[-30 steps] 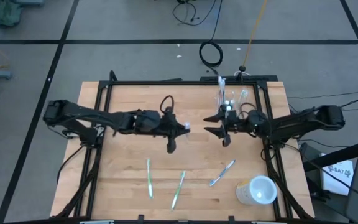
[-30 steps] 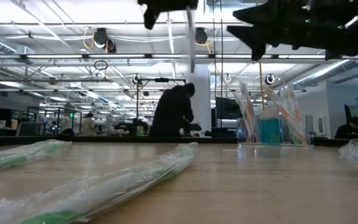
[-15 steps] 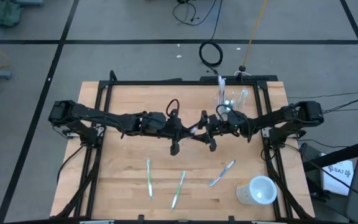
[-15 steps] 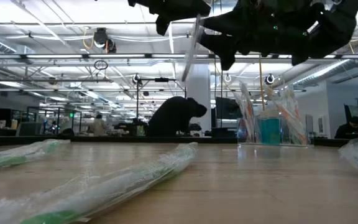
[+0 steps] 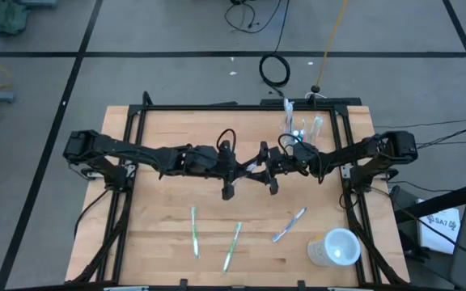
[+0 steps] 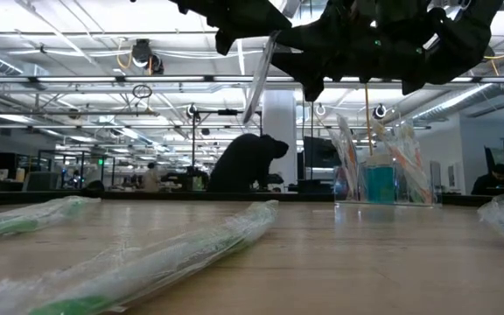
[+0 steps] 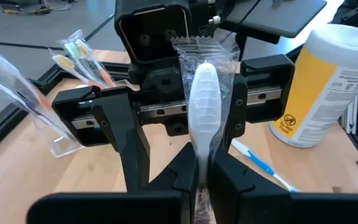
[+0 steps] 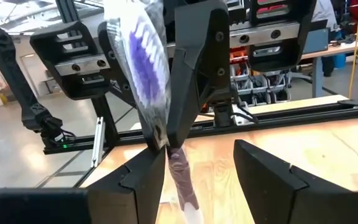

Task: Pick & Place toothbrushing station
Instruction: Put the purple toothbrush into the transparent organizer

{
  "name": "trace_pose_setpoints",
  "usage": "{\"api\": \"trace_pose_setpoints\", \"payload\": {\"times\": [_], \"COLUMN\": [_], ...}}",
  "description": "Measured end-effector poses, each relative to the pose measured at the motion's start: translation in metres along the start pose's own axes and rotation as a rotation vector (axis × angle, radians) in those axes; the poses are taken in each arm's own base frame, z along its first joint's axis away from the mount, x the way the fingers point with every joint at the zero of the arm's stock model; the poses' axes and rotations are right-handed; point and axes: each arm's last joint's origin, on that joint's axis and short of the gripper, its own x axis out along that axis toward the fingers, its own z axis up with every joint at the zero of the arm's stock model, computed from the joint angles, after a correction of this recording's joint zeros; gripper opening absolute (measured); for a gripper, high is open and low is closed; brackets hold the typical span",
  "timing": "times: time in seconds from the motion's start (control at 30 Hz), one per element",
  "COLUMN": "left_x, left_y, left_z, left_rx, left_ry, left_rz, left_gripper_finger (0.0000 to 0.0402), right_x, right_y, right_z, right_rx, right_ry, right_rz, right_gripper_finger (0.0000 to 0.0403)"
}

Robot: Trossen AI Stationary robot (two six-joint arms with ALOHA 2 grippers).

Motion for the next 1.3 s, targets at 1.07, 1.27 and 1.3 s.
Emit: {"api": "trace_pose_setpoints", "payload": {"times": [1.07, 1.27, 1.3], "left_x": [-0.011, -0.002, -0.001], "left_y": [-0.02, -0.022, -0.022], "left_z": [0.005, 0.006, 0.005], "left_rx": [0.032, 0.028, 0.029], "left_ry": [-0.062, -0.125, -0.12], "left_rz": [0.197, 0.188, 0.188], "left_gripper_finger": [0.0024, 0.001, 0.0016], "right_x": [0.001, 0.002, 0.002], "right_y": [0.005, 0.007, 0.007], "right_z": [0.001, 0.003, 0.003], "right_rx": [-0.055, -0.06, -0.059], "right_ry": [-0.03, -0.051, -0.049], "right_rz": [-0.026, -0.02, -0.018], "right_gripper_finger": [0.0197, 0.0223, 0.0225]}}
